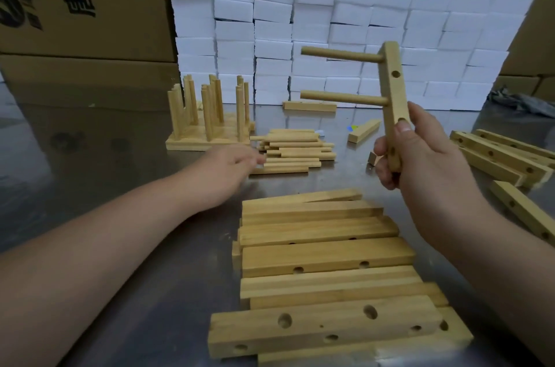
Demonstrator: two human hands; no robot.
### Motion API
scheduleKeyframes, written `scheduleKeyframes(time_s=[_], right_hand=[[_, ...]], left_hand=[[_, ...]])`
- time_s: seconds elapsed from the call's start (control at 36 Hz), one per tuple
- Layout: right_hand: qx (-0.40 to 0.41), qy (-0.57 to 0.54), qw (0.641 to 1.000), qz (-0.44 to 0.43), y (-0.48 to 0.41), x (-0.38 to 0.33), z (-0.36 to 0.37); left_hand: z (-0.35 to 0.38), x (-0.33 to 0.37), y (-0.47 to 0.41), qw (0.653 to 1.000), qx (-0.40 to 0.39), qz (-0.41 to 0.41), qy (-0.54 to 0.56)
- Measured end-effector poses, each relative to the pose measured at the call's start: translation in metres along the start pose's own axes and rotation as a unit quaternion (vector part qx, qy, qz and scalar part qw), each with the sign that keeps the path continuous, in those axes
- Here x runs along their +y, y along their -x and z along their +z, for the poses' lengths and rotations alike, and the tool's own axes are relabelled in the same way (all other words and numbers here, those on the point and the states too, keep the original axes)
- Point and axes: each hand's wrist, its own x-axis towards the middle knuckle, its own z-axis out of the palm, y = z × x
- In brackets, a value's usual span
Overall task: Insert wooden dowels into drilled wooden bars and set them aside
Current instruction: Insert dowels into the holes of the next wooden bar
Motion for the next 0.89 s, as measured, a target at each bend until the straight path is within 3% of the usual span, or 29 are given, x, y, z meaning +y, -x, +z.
scheduleKeyframes(time_s=[0.08,0.28,0.53,0.64,0.72,0.89], right_hand=[[0.008,-0.067,0.997,0.045,-0.004,-0.004,0.000],[-0.020,-0.205,0.973,0.106,-0.009,-0.005,-0.002],[-0.008,-0.291,0.948,0.131,-0.014,0.001,0.003],[-0.018,-0.297,0.946,0.128,-0.013,0.000,0.003],[-0.038,-0.309,0.942,0.127,-0.009,-0.004,0.004],[-0.073,-0.300,0.946,0.098,0.000,-0.010,0.009]], left_hand=[[0.002,-0.003,0.001,0.999,-0.027,-0.030,-0.013],[0.007,0.000,-0.002,0.993,0.018,-0.027,-0.111],[0.001,0.000,-0.002,0.996,0.073,-0.033,-0.037],[-0.009,0.024,0.006,0.989,0.134,0.033,0.054],[-0.006,0.042,0.016,0.985,0.123,0.112,0.035],[0.001,0.059,0.032,0.983,0.084,0.161,-0.010]])
